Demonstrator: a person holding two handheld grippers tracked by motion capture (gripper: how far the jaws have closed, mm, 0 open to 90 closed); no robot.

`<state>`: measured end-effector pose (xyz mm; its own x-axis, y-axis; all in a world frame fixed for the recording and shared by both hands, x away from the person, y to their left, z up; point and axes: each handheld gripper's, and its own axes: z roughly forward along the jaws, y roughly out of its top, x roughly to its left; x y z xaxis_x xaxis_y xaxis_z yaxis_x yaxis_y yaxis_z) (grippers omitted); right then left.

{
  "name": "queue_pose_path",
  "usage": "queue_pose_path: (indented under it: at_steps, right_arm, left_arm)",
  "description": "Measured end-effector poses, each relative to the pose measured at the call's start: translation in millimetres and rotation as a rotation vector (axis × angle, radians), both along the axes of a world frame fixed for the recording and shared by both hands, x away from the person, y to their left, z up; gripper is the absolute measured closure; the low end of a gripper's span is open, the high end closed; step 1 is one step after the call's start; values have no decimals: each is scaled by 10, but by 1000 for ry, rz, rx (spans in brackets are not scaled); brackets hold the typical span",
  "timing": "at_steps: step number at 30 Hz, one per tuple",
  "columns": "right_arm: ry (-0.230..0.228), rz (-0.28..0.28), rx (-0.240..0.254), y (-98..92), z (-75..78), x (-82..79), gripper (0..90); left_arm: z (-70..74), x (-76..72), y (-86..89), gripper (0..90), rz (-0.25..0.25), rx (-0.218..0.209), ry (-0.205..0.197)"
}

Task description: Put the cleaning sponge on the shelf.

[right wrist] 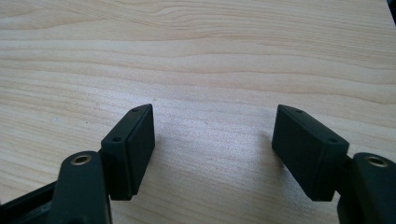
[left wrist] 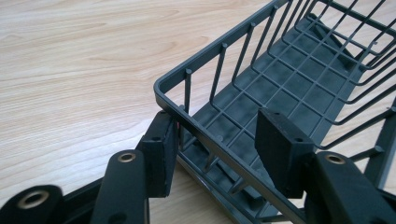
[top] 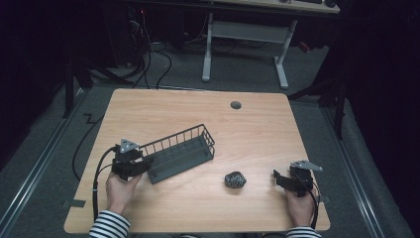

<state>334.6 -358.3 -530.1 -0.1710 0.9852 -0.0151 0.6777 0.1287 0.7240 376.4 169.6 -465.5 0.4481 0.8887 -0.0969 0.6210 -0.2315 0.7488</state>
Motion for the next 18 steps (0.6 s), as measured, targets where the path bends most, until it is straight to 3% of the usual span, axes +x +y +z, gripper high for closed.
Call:
queue_pose_path:
  at_steps: [5,11,12,14,18]
  right_arm:
    - [0,0,1,-1,0,0,298]
    - [0,0,1,-1,0,0,298]
    - [0,0,2,-1,0,0,298]
    - [0,0,2,-2,0,0,298]
    - [0,0,3,-2,0,0,297]
  left_arm:
    - [8,-32,-102,494,-39,9,10]
    - [-12,-19,-140,462,-44,-8,26]
    - [3,-12,-124,432,-39,-35,38]
    - [16,-7,-119,422,-35,-41,41]
    - [90,-4,-84,316,-15,-54,37]
